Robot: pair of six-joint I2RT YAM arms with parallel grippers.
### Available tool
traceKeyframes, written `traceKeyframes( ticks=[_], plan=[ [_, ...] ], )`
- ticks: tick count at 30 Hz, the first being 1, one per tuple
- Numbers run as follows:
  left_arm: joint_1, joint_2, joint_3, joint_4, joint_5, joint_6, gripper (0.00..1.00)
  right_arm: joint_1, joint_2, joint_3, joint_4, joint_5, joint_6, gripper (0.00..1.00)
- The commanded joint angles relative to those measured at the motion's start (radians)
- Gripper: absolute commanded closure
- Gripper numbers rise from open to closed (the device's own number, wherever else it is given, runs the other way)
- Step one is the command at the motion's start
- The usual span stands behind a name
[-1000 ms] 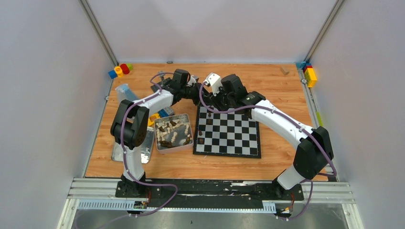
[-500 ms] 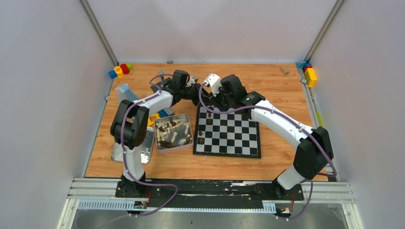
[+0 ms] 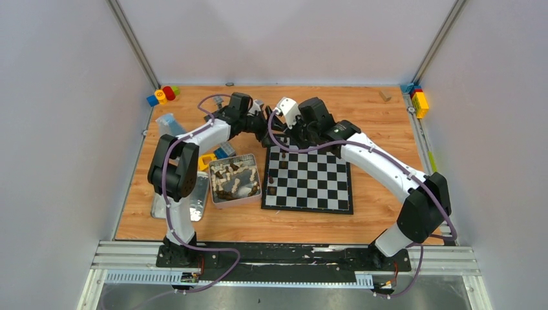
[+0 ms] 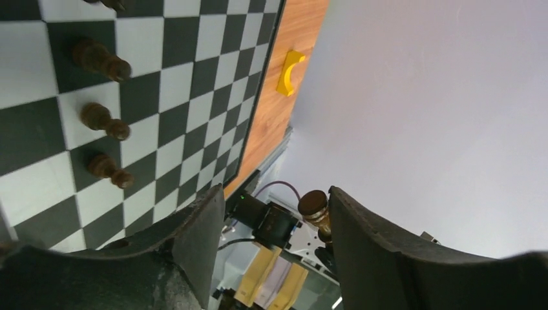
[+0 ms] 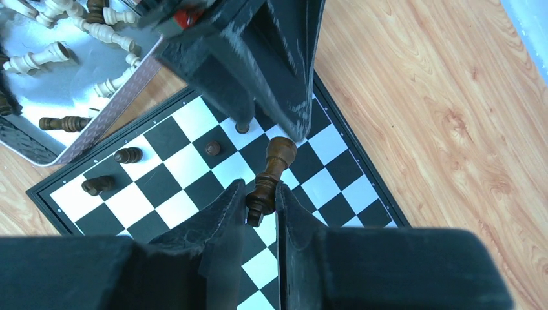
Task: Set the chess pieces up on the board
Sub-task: Place the chess piece on the chessboard.
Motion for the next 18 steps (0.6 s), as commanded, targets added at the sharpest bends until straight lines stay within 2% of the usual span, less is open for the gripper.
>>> traceKeyframes(
  ticks=[1, 7, 11, 18],
  plan=[
    [0.066, -0.057, 0.098, -0.177, -0.067, 0.240, 0.29, -0.006, -0.035, 0.087, -0.049, -0.036, -0.032, 1.00],
    [0.187, -0.109, 0.221, -0.445, -0.169, 0.556, 0.22, -0.005, 0.030, 0.197, -0.169, -0.153, -0.052, 1.00],
    [0.292, -0.173, 0.210, -0.498, -0.191, 0.648, 0.20, -0.004, 0.115, 0.291, -0.247, -0.207, -0.061, 1.00],
    [0.379, -0.241, 0.263, -0.653, -0.226, 0.870, 0.18, 0.007, 0.289, 0.471, -0.371, -0.252, -0.084, 1.00]
  ],
)
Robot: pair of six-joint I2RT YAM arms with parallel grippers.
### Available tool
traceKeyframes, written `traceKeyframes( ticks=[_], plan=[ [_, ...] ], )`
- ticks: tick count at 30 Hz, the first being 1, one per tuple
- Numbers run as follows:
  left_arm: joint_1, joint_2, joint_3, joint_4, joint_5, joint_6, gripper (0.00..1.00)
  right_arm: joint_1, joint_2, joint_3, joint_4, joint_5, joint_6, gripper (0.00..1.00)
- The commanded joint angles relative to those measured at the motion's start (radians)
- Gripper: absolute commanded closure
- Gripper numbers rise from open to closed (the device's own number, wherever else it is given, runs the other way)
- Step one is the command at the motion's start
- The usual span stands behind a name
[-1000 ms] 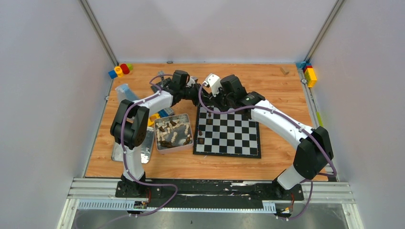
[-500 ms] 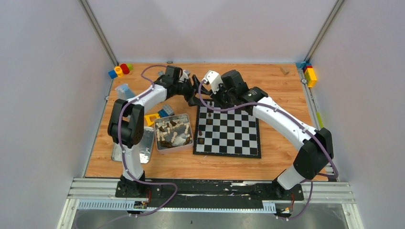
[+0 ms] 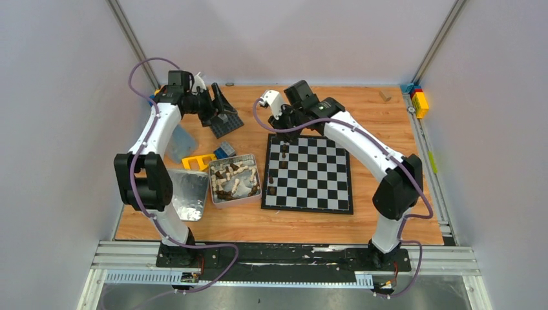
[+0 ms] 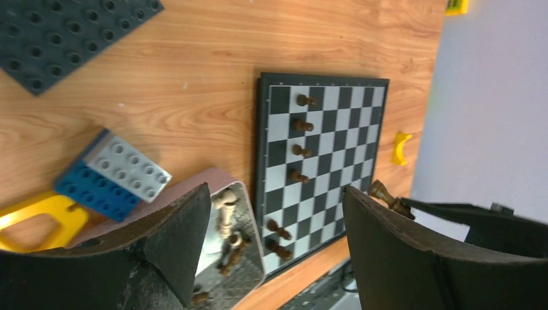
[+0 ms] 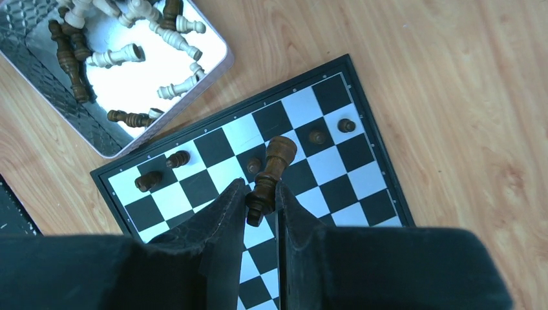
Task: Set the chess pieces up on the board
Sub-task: Place the chess piece on the chessboard.
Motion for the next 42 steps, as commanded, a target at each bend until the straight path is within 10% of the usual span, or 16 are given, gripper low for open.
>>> traceKeyframes(
  ticks=[1, 17, 42],
  plan=[
    [0.026, -0.070, 0.074, -0.141, -0.040, 0.219, 0.18, 0.012, 0.098, 0.121, -0.109, -0.055, -0.030, 1.00],
    [0.035, -0.235, 0.069, -0.243, -0.255, 0.485, 0.01, 0.034, 0.334, 0.303, -0.250, -0.089, -0.062, 1.00],
    [0.079, -0.337, 0.018, -0.221, -0.385, 0.560, 0.00, 0.095, 0.474, 0.418, -0.370, 0.001, -0.107, 0.98]
  ],
)
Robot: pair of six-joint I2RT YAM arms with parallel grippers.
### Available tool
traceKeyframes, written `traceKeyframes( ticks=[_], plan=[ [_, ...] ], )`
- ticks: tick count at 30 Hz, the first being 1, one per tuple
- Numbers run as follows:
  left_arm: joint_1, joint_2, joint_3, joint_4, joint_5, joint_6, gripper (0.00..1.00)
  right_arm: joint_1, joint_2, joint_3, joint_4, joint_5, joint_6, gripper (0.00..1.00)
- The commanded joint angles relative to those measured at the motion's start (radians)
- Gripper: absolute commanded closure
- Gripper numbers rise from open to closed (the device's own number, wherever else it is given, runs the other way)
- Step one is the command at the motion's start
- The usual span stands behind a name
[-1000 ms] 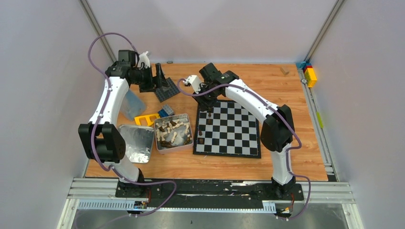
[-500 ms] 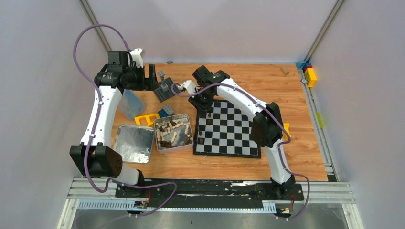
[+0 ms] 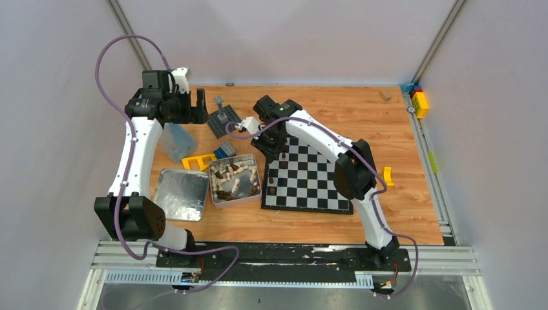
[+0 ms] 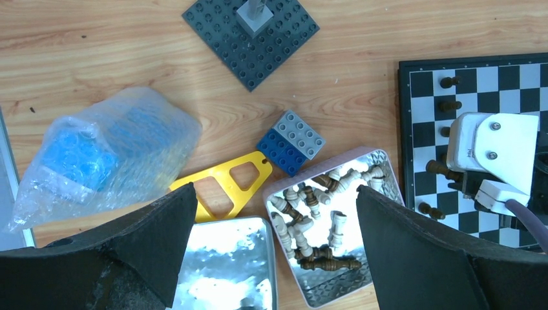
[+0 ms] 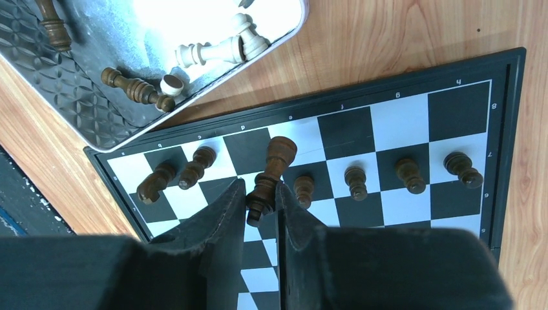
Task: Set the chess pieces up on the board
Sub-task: Place the chess piece on the chessboard.
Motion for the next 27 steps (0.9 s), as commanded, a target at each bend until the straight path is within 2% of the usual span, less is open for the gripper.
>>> traceKeyframes(
  ticks=[1, 27],
  plan=[
    [0.010, -0.039, 0.001, 0.018, 0.000, 0.032, 0.00, 0.012, 0.028, 0.061, -0.021, 0.029, -0.025, 0.99],
    [0.017, -0.021, -0.004, 0.021, 0.023, 0.032, 0.00, 0.046, 0.028, 0.041, -0.096, 0.055, -0.053, 0.98]
  ],
)
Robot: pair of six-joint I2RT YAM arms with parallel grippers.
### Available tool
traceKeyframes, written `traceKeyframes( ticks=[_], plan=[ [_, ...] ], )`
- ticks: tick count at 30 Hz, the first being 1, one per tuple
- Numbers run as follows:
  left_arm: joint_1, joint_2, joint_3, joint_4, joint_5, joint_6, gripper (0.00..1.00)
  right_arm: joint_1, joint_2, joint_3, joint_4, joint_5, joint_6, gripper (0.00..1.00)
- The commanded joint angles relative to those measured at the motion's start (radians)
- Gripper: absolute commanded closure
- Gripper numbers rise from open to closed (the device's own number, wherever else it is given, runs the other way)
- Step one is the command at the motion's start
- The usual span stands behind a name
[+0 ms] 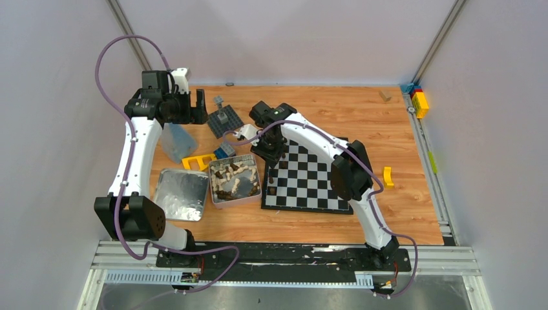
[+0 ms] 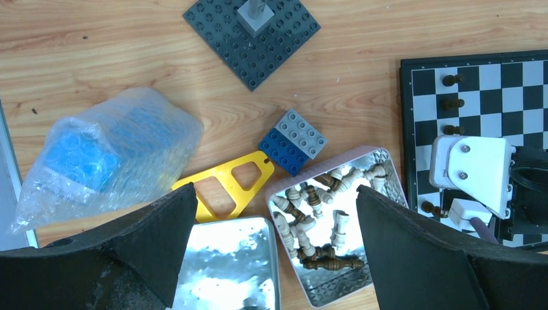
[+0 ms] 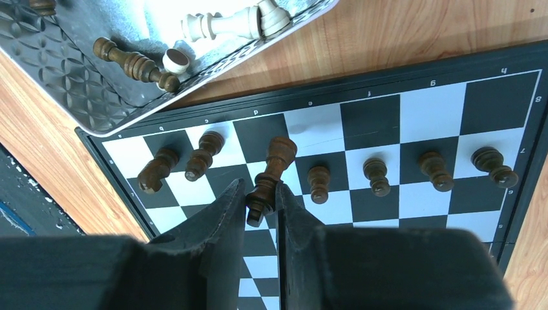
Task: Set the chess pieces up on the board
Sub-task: Place the chess piece on the chessboard.
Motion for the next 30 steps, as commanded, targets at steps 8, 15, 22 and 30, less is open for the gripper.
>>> traceKeyframes(
  ticks=[8, 15, 22, 30],
  plan=[
    [0.011, -0.016, -0.001, 0.022, 0.025, 0.038, 0.00, 0.023, 0.012, 0.019, -0.040, -0.006, -0.028, 0.98],
    [0.011, -0.014, -0.003, 0.023, 0.031, 0.040, 0.00, 0.026, 0.034, 0.020, -0.041, -0.011, -0.030, 0.98],
    [0.011, -0.013, -0.004, 0.024, 0.034, 0.040, 0.00, 0.028, 0.044, 0.025, -0.041, -0.013, -0.033, 0.98],
    [0.011, -0.010, -0.002, 0.024, 0.036, 0.040, 0.00, 0.030, 0.052, 0.025, -0.041, -0.021, -0.034, 0.95]
  ],
)
